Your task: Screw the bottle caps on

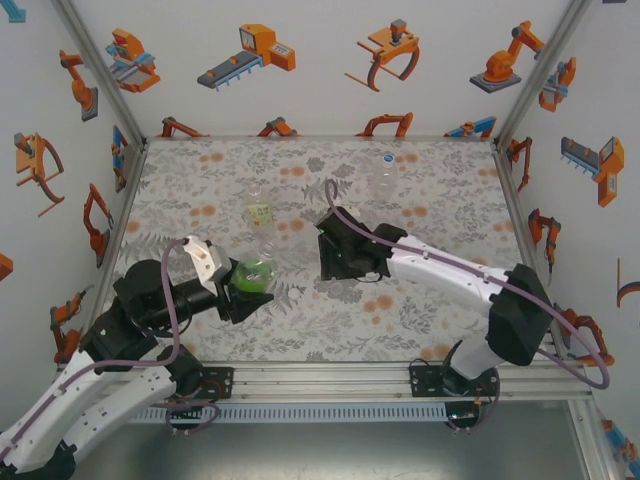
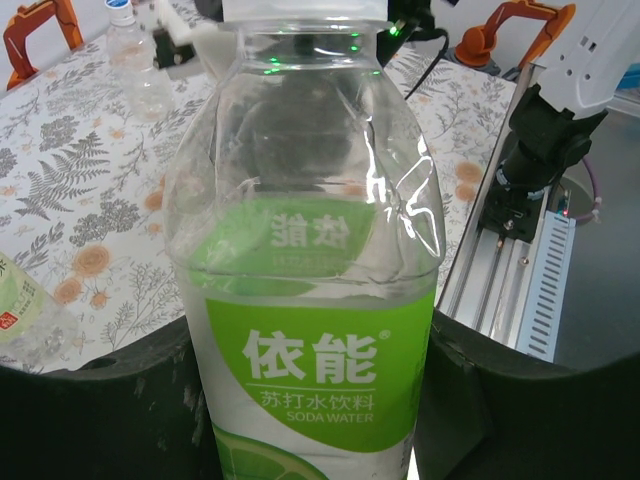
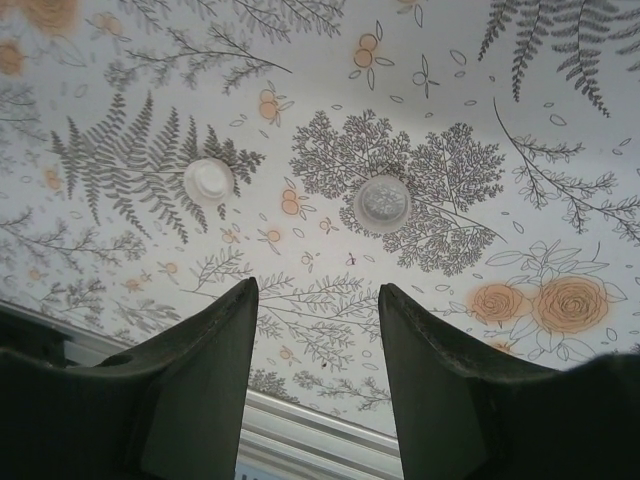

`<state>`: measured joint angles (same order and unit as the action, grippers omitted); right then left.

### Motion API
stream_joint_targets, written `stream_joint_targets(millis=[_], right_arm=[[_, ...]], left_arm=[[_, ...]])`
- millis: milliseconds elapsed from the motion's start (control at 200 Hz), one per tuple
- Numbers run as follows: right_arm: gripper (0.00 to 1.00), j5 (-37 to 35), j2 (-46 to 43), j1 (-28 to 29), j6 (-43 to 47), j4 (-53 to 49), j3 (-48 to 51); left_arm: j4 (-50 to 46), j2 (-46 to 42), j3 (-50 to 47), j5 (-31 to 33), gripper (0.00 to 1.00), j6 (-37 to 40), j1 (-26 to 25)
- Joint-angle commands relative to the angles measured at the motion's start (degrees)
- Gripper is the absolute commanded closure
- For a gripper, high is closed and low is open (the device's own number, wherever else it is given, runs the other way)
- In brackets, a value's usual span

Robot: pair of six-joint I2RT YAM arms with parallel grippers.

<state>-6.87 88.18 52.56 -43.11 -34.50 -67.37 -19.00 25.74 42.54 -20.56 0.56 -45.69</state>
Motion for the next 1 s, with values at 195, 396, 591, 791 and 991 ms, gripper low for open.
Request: stream_joint_targets(millis=[195,396,591,791,991], right_arm=[[0.51,0.9,7.2,1.3,-1.4,-2.9,-5.9],[0.49,-1.0,9.3,1.2,-1.1,-4.8,-6.4],[0.48,-1.9,11.7,0.1,-1.0,-4.8,-6.0],[0.5,-1.5,13.0,-1.0,-0.5,-2.9,-5.1],[0.51,-0.9,14.5,-1.8,-0.1,-2.3,-4.7]], left_arm=[[-1.5,-1.8,0.1,0.9,1.0,-1.2,0.2],[-1.7,-2.7,-0.2,1.6,1.0,-1.5,0.3],[-2.2,-2.8,0.0,1.7,1.0,-1.6,0.3],[-1.2,-2.5,-0.4,1.9,1.0,-1.6,0.3],[-1.5,-2.3,-0.3,1.7,1.0,-1.8,0.3]])
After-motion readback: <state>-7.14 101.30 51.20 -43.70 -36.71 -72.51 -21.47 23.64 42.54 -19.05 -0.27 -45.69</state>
